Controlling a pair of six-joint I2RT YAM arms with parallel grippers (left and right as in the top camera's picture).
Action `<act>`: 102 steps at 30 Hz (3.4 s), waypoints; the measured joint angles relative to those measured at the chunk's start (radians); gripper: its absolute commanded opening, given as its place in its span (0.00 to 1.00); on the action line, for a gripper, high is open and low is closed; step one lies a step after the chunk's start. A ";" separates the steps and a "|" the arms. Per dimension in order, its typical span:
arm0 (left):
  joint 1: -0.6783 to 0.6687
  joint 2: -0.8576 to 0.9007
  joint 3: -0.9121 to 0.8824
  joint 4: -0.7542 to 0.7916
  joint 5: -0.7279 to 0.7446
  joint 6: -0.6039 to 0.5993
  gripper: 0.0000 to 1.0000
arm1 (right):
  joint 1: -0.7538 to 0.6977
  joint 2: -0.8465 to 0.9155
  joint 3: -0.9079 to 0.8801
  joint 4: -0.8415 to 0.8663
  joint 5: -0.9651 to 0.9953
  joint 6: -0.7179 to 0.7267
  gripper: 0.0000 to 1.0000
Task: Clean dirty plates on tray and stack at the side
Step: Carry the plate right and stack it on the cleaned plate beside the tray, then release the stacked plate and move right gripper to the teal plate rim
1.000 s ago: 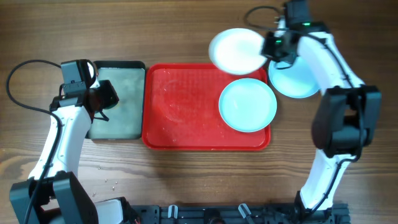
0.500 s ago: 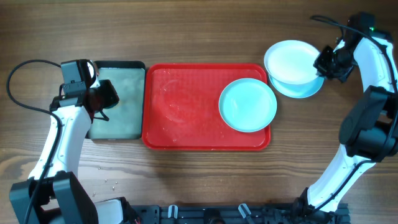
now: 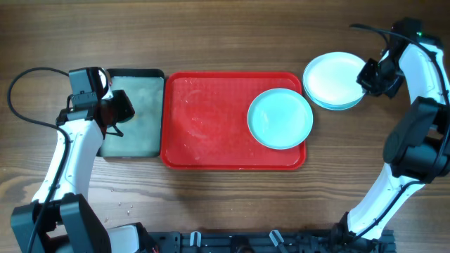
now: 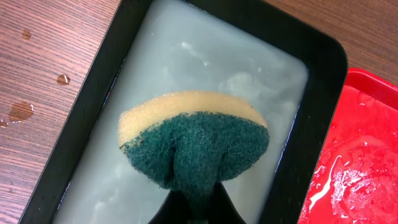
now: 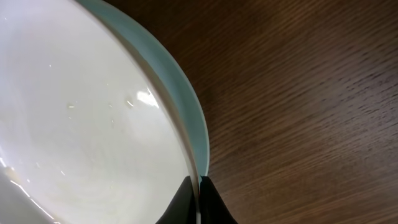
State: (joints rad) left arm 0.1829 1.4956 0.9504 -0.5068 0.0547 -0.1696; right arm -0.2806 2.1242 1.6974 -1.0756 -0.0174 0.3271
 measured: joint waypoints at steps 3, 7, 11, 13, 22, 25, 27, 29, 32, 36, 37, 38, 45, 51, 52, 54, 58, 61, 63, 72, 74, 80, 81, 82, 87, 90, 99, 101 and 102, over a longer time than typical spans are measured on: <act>0.000 0.000 0.000 0.000 0.000 0.000 0.04 | 0.000 0.000 -0.031 0.015 0.000 -0.003 0.53; 0.000 0.000 0.000 0.000 0.000 0.000 0.04 | 0.000 0.000 -0.061 0.018 0.000 -0.013 0.88; 0.000 0.000 0.000 0.000 0.000 0.000 0.04 | 0.000 0.000 -0.066 0.017 -0.013 -0.015 1.00; 0.000 0.000 0.000 0.000 0.000 0.000 0.04 | 0.000 0.000 -0.066 0.017 -0.045 -0.020 1.00; 0.000 0.000 0.000 0.000 0.000 0.000 0.04 | 0.000 -0.001 -0.047 -0.090 -0.133 -0.108 0.25; 0.000 0.000 0.000 0.000 0.000 0.000 0.04 | 0.000 -0.002 0.023 -0.186 -0.192 -0.156 0.24; 0.000 0.000 0.000 0.000 0.000 0.000 0.04 | 0.006 -0.010 0.077 -0.234 -0.229 -0.185 0.24; 0.000 0.000 0.000 0.000 0.000 0.000 0.04 | 0.031 -0.019 0.087 -0.273 -0.246 -0.202 0.28; 0.000 0.000 0.000 0.000 0.000 0.000 0.04 | 0.096 -0.019 0.086 -0.293 -0.253 -0.214 0.29; 0.000 0.000 0.000 0.000 0.000 0.000 0.04 | 0.194 -0.019 0.085 -0.301 -0.251 -0.228 0.29; 0.000 0.000 0.000 0.000 0.000 0.000 0.04 | 0.212 -0.019 0.085 -0.301 -0.244 -0.228 0.29; 0.000 0.000 0.000 0.000 0.000 0.000 0.04 | 0.238 -0.019 0.085 -0.301 -0.227 -0.228 0.29; 0.000 0.000 0.000 0.000 0.000 0.000 0.04 | 0.320 -0.019 0.085 -0.293 -0.161 -0.228 0.26; 0.000 0.000 0.000 0.000 0.000 0.000 0.04 | 0.325 -0.019 0.085 -0.293 -0.154 -0.232 0.20; 0.000 0.000 0.000 0.000 0.000 0.000 0.04 | 0.325 -0.019 0.085 -0.293 -0.153 -0.232 0.20; 0.000 0.000 0.000 0.000 0.000 0.000 0.04 | 0.325 -0.019 0.085 -0.294 -0.153 -0.232 0.20; 0.000 0.000 0.000 0.000 0.000 0.000 0.04 | 0.325 -0.019 0.073 -0.296 -0.153 -0.232 0.20; 0.000 0.000 0.000 0.000 0.000 0.000 0.04 | 0.325 -0.019 0.016 -0.275 -0.153 -0.236 0.21; 0.000 0.000 0.000 0.000 0.000 0.000 0.04 | 0.325 -0.019 -0.014 -0.254 -0.150 -0.236 0.21; 0.000 0.000 0.000 0.000 0.020 0.000 0.04 | 0.325 -0.019 -0.093 -0.171 -0.142 -0.239 0.16; 0.000 0.000 0.000 0.000 0.023 0.000 0.04 | 0.325 -0.019 -0.093 -0.168 -0.141 -0.240 0.15; 0.000 0.000 0.000 0.000 0.023 0.000 0.04 | 0.325 -0.019 -0.094 -0.168 -0.138 -0.216 0.12; 0.000 0.000 0.000 0.000 0.022 0.000 0.04 | 0.325 -0.019 -0.094 -0.168 -0.138 -0.215 0.13; 0.000 0.000 0.000 0.000 0.023 0.000 0.04 | 0.325 -0.019 -0.094 -0.168 -0.138 -0.212 0.13; 0.000 0.000 0.000 0.000 0.023 0.000 0.04 | 0.325 -0.019 -0.094 -0.168 -0.138 -0.204 0.13; 0.000 0.000 0.000 0.000 0.023 0.000 0.04 | 0.325 -0.019 -0.094 -0.168 -0.138 -0.197 0.12; 0.000 0.000 0.000 0.001 0.023 0.000 0.04 | 0.326 -0.022 -0.143 -0.127 -0.139 -0.193 0.08; 0.000 0.000 0.000 0.001 0.023 0.000 0.04 | 0.326 -0.022 -0.153 -0.123 -0.148 -0.193 0.04; 0.000 0.000 0.000 0.000 0.023 0.000 0.04 | 0.326 -0.022 -0.154 -0.122 -0.164 -0.192 0.04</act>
State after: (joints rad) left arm 0.1829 1.4956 0.9504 -0.5064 0.0772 -0.1696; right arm 0.0452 2.1025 1.5433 -1.1973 -0.1814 0.1352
